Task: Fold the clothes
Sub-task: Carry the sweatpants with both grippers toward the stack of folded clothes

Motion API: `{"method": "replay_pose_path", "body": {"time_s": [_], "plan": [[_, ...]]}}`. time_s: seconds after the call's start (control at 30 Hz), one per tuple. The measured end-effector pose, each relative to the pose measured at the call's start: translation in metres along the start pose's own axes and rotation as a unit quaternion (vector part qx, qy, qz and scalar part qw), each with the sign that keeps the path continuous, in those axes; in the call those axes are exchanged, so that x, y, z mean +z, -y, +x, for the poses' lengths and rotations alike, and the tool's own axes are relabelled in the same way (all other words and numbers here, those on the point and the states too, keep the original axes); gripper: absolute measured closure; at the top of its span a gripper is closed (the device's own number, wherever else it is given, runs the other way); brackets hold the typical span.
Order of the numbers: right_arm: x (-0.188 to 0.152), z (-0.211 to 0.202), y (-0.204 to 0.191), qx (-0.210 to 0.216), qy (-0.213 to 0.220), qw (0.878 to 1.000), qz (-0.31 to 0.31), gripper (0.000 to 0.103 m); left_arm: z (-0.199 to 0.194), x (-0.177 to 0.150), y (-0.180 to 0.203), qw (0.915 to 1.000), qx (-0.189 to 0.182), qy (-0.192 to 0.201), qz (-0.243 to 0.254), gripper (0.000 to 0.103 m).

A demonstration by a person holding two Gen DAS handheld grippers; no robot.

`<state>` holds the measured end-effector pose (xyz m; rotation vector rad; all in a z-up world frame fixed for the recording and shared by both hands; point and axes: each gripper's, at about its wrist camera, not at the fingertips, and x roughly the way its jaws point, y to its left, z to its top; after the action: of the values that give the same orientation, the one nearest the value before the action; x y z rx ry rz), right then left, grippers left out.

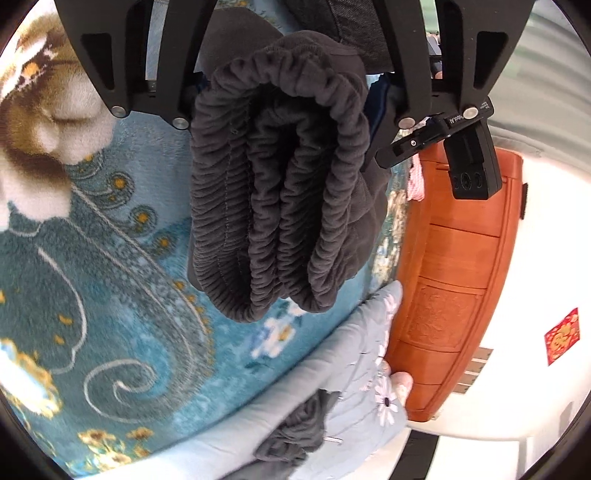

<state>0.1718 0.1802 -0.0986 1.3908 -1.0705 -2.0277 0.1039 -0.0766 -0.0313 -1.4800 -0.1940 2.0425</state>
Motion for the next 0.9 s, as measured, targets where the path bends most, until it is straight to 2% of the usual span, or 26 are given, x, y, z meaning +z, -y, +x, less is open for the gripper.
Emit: {"method": "replay_pose_path", "body": {"time_s": [0.2, 0.33, 0.6, 0.8, 0.9], "plan": [[0.011, -0.041, -0.018, 0.032, 0.029, 0.999, -0.013, 0.04, -0.026, 0.021, 0.051, 0.9988, -0.014, 0.029, 0.036, 0.029], [0.025, -0.085, -0.031, 0.042, 0.052, 0.997, -0.03, 0.04, -0.04, 0.043, 0.105, 0.9955, -0.038, 0.046, 0.073, 0.029], [0.049, -0.231, -0.044, 0.015, 0.126, 0.989, -0.07, 0.04, -0.043, 0.101, 0.237, 0.9813, -0.108, 0.064, 0.146, 0.029], [0.067, -0.341, -0.054, -0.005, 0.181, 0.978, -0.1, 0.04, -0.025, 0.142, 0.346, 0.9675, -0.156, 0.051, 0.193, 0.029], [0.076, -0.377, -0.043, -0.023, 0.196, 0.976, -0.087, 0.04, -0.008, 0.158, 0.397, 0.9609, -0.169, 0.034, 0.217, 0.029]]}}
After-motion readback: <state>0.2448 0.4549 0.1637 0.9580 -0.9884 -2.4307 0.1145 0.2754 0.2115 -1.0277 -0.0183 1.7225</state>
